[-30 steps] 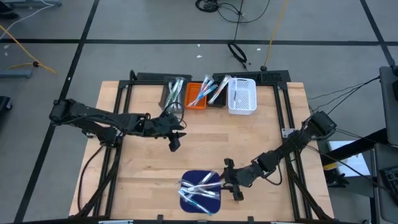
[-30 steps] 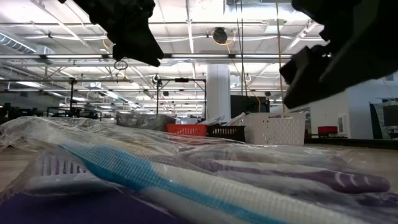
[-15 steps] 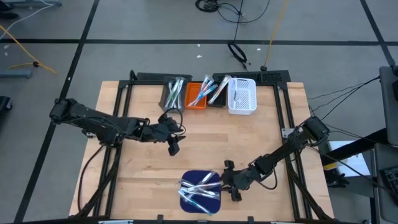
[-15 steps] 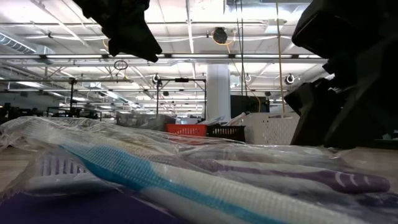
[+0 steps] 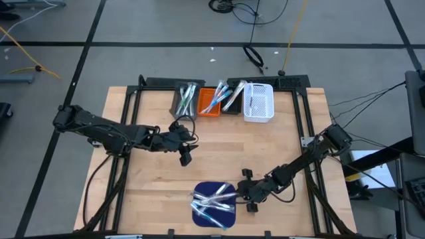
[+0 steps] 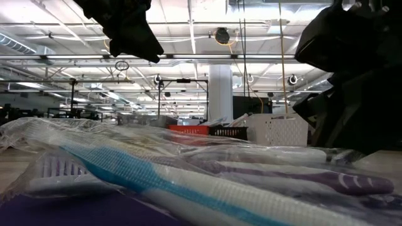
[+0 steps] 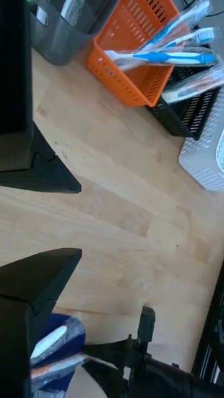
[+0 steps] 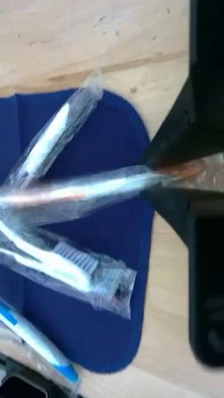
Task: Pick & Place Toothbrushes
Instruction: Put the blue toothbrush into the orange bin
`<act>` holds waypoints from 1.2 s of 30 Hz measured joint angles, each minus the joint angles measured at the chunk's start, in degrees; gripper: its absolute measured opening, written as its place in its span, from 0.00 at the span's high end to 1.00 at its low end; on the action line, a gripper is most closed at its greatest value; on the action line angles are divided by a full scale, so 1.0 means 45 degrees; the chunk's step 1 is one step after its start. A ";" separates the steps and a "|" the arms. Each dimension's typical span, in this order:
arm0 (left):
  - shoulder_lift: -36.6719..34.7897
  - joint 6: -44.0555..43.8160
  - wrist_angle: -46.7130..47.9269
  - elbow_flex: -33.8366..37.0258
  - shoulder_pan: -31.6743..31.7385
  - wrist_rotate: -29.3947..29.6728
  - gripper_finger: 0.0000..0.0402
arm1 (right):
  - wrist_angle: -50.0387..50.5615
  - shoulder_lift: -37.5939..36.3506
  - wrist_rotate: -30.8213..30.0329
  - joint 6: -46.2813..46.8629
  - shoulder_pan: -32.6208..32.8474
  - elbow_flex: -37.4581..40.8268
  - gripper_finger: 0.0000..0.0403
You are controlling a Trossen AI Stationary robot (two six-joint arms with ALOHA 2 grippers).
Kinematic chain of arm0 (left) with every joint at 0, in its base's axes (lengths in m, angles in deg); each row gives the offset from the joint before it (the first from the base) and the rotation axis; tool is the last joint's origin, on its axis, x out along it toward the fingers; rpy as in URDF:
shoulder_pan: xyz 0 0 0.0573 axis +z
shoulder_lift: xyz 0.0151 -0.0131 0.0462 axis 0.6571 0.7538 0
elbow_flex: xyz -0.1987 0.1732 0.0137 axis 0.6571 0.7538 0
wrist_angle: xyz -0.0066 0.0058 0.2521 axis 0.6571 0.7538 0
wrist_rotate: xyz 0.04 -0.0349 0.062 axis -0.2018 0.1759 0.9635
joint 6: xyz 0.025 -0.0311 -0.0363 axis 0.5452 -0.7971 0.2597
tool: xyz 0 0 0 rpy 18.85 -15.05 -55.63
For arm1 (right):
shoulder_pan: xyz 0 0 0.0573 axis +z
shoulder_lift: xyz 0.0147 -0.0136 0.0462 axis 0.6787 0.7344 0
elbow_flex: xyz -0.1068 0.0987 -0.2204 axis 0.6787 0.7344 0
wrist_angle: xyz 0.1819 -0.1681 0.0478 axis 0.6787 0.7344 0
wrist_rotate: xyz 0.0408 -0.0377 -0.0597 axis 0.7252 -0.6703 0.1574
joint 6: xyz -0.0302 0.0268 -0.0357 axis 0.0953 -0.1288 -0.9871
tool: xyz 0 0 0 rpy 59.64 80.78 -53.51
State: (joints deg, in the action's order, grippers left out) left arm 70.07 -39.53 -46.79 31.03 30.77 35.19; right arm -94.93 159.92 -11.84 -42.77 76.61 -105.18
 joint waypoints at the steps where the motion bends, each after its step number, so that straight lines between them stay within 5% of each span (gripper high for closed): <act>1: 0.0000 0.0000 0.0000 0.0000 0.0000 0.0000 0.61 | 0.0065 -0.0005 0.0001 0.0042 0.0000 0.0000 0.89; 3: 0.0000 0.0000 0.0000 0.0000 0.0000 0.0000 0.61 | 0.0108 -0.0019 0.0014 0.0025 0.0000 -0.0003 0.96; 16: 0.0000 0.0031 -0.0062 0.0000 -0.0005 -0.0005 0.61 | 0.0601 -0.1451 -0.0133 -0.0587 0.0000 -0.0003 0.97; 28: 0.0000 0.0777 -0.1599 0.0000 -0.0015 -0.0010 0.61 | 0.3428 -0.4911 -0.4628 -0.0915 0.0000 0.0000 0.97; 36: 0.0005 0.0891 -0.2099 0.0000 -0.0022 -0.0010 0.61 | 0.3326 -0.5926 -0.6682 -0.1140 -0.0007 0.0004 0.97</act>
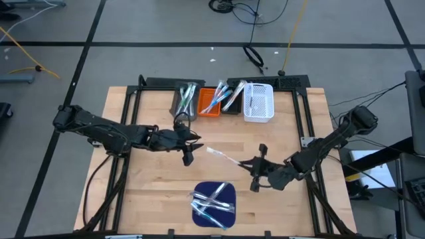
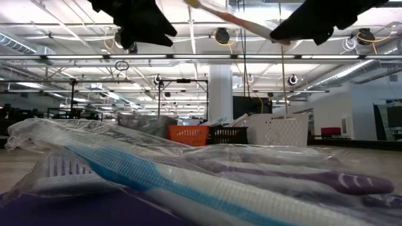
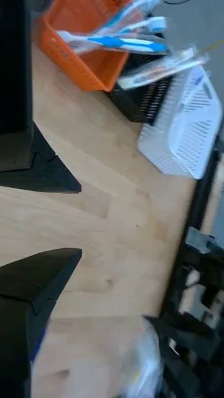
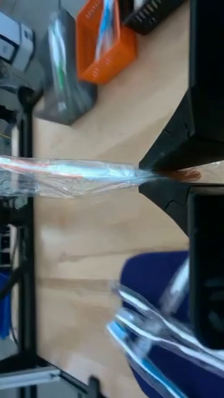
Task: Pick & Place Toothbrushes
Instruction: Put the blue toothbrush into the orange bin
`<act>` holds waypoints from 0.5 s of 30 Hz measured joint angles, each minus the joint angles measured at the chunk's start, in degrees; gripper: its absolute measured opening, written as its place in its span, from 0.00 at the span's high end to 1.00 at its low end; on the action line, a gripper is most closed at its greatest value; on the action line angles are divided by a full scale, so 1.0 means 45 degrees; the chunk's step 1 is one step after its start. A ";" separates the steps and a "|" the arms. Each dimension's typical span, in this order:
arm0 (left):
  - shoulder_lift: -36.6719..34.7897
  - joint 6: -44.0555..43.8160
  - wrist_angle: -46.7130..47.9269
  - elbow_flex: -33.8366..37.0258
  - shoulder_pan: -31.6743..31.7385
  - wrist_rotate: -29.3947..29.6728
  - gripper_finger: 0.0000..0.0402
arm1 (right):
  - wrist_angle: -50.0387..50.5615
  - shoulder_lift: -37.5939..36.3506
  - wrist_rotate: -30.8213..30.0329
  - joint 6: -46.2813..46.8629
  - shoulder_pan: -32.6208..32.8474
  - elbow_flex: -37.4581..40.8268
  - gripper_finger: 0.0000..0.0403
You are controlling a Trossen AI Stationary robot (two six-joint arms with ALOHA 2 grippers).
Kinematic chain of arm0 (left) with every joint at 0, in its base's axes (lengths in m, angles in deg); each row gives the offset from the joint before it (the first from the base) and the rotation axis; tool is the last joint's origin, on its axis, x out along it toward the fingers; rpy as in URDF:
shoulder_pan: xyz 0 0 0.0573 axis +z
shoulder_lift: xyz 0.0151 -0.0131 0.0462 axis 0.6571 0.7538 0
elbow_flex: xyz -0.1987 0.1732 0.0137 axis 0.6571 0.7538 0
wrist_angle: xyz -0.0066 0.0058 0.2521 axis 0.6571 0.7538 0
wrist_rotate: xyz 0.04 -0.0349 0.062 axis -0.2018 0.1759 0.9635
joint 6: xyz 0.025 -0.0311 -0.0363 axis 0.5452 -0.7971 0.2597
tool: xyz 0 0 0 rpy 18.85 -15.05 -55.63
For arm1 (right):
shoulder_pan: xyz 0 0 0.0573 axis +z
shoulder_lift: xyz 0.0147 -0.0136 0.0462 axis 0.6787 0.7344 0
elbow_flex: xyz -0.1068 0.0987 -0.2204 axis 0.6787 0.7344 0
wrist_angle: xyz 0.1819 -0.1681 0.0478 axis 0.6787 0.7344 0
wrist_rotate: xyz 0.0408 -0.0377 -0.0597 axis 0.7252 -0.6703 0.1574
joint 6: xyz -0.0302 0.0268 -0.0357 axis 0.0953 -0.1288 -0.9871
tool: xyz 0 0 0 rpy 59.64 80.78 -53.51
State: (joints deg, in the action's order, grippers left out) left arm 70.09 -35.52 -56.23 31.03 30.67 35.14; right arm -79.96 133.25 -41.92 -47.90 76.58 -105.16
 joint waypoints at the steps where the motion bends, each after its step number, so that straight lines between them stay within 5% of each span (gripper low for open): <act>1: 0.0000 0.0099 -0.0210 0.0000 -0.0015 0.0000 0.61 | -0.0079 -0.0065 -0.0189 -0.0128 -0.0009 -0.0002 0.97; 15: 0.0000 0.2583 -0.4514 0.0000 -0.0133 -0.0116 0.61 | -0.4808 -0.0190 -0.0614 -0.3994 -0.1233 0.0000 0.97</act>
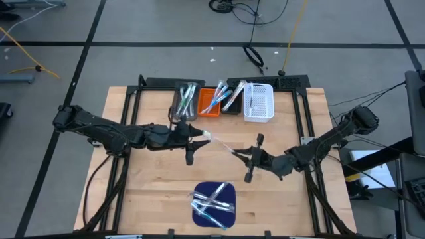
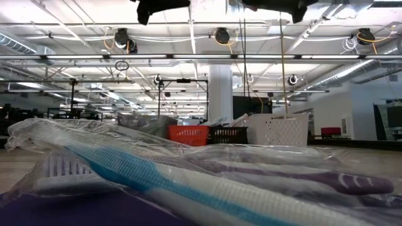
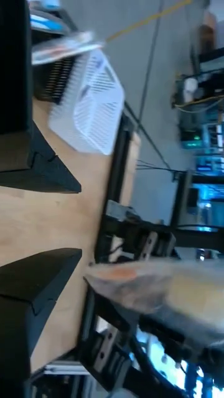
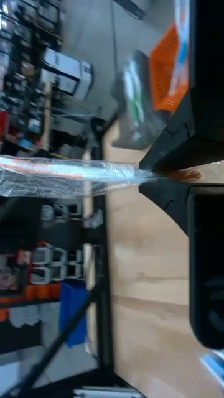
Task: Pick & Place Toothbrushes
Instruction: Put the blue toothbrush into the orange bin
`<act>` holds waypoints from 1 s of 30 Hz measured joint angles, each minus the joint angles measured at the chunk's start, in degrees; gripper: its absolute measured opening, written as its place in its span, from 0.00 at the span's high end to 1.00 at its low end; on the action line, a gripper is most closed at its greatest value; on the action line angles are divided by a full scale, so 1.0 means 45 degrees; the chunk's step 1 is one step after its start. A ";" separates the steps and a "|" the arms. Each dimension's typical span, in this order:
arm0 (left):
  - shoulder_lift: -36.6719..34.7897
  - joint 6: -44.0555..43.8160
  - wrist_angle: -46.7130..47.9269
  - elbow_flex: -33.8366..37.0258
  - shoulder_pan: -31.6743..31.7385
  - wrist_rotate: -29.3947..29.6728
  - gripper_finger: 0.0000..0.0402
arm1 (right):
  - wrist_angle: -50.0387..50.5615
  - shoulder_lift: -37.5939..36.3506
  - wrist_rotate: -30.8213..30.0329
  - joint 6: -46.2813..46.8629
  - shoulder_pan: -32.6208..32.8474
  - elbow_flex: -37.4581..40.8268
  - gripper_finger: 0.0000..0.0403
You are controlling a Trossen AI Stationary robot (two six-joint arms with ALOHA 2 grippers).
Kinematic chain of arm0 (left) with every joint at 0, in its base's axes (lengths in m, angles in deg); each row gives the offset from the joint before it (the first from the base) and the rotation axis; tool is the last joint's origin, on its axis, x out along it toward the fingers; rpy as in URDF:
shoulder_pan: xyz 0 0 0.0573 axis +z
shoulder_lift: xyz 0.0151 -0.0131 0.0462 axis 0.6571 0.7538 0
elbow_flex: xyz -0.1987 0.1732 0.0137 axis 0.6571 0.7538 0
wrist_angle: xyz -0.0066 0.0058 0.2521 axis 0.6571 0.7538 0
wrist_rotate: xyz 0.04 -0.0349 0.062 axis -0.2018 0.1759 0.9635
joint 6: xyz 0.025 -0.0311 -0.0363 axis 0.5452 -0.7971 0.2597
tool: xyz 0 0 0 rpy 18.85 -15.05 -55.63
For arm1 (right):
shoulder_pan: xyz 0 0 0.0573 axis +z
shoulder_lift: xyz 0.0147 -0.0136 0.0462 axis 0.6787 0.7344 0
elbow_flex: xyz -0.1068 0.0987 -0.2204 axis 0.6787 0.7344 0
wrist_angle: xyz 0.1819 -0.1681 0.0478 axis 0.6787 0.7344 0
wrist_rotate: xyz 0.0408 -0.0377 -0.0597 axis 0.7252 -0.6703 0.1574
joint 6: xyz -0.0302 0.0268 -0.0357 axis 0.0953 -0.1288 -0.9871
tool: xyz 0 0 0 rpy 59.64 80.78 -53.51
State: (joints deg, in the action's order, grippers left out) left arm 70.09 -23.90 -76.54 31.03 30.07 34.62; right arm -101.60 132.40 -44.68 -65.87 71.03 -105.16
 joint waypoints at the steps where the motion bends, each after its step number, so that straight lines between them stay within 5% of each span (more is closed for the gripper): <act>1: 0.0000 0.0118 -0.0203 0.0000 0.0000 -0.0007 0.61 | -0.0333 0.0000 0.0040 -0.0244 -0.0081 -0.0003 0.97; 22: 0.0133 0.1356 -0.3842 0.0000 0.0034 -0.0319 0.61 | -0.2725 0.0000 0.3078 -0.1173 -0.1870 0.0001 0.97; 30: 0.0784 0.1328 -0.4904 -0.0005 0.0308 -0.0480 0.61 | -0.2835 0.0019 0.3035 -0.1225 -0.1975 -0.0001 0.97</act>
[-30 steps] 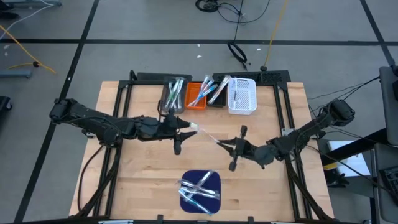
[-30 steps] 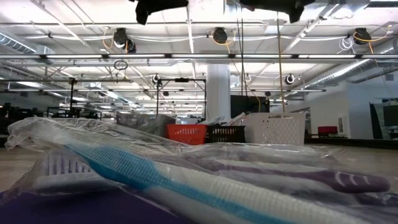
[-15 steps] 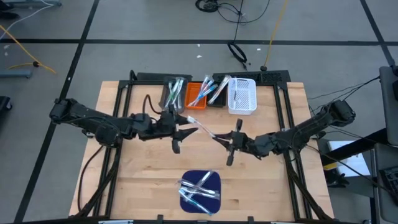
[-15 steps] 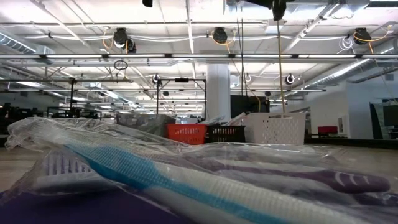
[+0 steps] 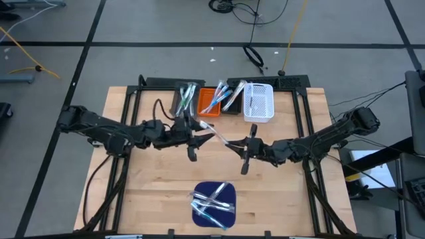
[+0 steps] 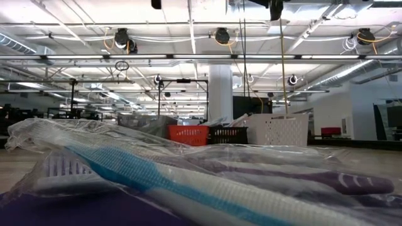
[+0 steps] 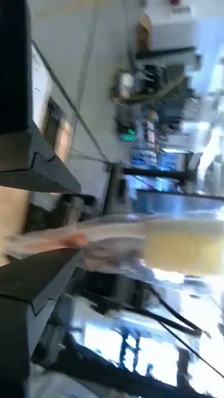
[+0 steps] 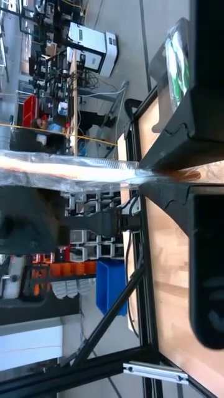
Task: Pick & Place Toothbrushes
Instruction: Put the blue toothbrush into the orange bin
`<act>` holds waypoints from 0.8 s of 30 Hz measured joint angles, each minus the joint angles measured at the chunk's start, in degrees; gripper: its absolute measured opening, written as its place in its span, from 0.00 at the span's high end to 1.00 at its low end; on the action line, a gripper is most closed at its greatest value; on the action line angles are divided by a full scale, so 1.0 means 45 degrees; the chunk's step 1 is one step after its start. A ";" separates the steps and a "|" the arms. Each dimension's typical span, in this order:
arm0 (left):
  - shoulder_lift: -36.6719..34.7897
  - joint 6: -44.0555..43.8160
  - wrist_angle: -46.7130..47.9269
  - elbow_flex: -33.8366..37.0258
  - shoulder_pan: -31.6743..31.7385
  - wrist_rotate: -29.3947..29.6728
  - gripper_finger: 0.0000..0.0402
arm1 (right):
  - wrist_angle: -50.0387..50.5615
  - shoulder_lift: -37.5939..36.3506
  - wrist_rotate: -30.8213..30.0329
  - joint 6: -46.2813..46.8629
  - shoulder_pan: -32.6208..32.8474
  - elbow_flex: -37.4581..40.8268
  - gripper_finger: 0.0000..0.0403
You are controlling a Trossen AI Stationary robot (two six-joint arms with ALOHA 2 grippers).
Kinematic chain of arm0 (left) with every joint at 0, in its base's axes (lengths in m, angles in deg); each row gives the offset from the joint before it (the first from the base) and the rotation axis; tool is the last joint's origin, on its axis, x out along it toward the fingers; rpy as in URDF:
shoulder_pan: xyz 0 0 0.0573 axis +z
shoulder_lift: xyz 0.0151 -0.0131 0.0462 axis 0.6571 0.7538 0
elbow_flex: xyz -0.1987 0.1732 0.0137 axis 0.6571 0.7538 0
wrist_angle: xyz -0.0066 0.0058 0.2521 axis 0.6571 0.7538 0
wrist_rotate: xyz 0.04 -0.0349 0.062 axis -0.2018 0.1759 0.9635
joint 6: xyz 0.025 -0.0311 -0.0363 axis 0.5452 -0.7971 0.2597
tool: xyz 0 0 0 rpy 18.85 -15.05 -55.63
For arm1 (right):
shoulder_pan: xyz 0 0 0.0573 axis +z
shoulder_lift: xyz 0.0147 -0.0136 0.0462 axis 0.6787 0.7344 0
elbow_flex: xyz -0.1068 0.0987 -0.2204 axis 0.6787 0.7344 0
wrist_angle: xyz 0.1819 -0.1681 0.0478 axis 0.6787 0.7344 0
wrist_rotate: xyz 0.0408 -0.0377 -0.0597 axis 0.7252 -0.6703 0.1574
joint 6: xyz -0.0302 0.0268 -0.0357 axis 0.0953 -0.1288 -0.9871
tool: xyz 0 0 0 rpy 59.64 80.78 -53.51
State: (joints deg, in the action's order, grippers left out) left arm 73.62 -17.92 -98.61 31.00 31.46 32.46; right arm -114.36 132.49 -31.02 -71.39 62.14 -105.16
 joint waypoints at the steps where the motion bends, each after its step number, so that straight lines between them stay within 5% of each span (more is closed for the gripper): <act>1: 0.0183 -0.0018 -0.0419 -0.0005 0.0100 -0.0241 0.61 | -0.0021 0.0025 0.0005 -0.0007 0.0000 0.0001 0.97; 6: 0.0493 0.0078 -0.1334 -0.0004 0.0222 -0.1344 0.61 | -0.0007 0.0039 0.0005 -0.0044 -0.0049 0.0001 0.97; 13: 0.0546 -0.0106 -0.1272 0.0000 0.0299 -0.0954 0.63 | 0.0013 0.0044 0.0000 -0.0049 -0.0053 0.0001 0.97; 20: 0.0556 -0.0106 -0.1235 0.0000 0.0292 -0.0941 0.93 | 0.0102 0.0044 -0.0066 -0.0065 -0.0054 0.0001 0.97; 24: 0.0556 -0.0149 -0.1184 0.0000 0.0284 -0.1007 0.96 | 0.0145 0.0044 -0.0066 -0.0079 -0.0058 0.0001 0.93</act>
State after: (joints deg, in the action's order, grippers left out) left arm 76.13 -18.59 -103.94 31.00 32.74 27.93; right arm -113.70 132.68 -31.32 -71.75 61.88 -105.15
